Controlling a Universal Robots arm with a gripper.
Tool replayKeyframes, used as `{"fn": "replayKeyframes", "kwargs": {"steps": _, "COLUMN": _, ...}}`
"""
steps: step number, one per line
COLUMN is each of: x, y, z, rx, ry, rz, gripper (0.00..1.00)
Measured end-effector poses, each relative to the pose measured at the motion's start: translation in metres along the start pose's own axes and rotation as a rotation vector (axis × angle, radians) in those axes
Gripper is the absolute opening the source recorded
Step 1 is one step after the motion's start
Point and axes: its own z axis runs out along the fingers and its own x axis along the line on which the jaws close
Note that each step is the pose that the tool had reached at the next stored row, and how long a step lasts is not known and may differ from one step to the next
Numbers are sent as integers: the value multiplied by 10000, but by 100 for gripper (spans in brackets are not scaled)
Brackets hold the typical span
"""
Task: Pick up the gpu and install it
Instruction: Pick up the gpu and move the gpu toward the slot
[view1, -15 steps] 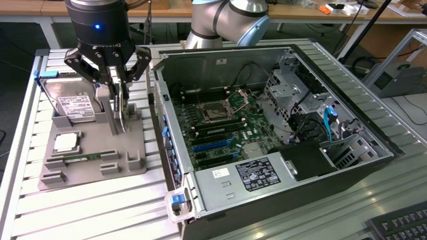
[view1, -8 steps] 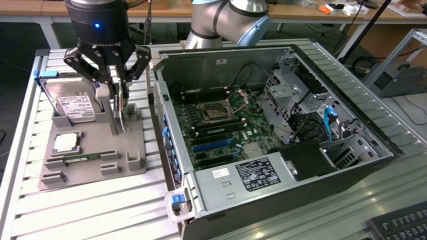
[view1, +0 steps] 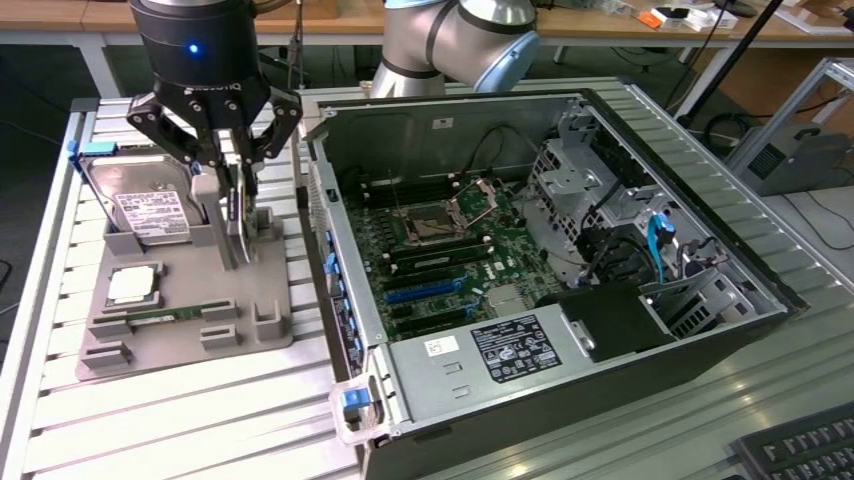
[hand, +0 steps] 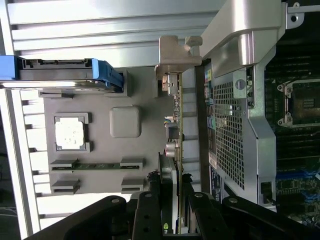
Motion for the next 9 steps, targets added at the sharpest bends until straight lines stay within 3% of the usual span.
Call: {"fn": "replayKeyframes", "kwargs": {"steps": 9, "x": -1, "y": -1, "z": -22, "rx": 0, "ry": 0, "rz": 0, "gripper": 27}}
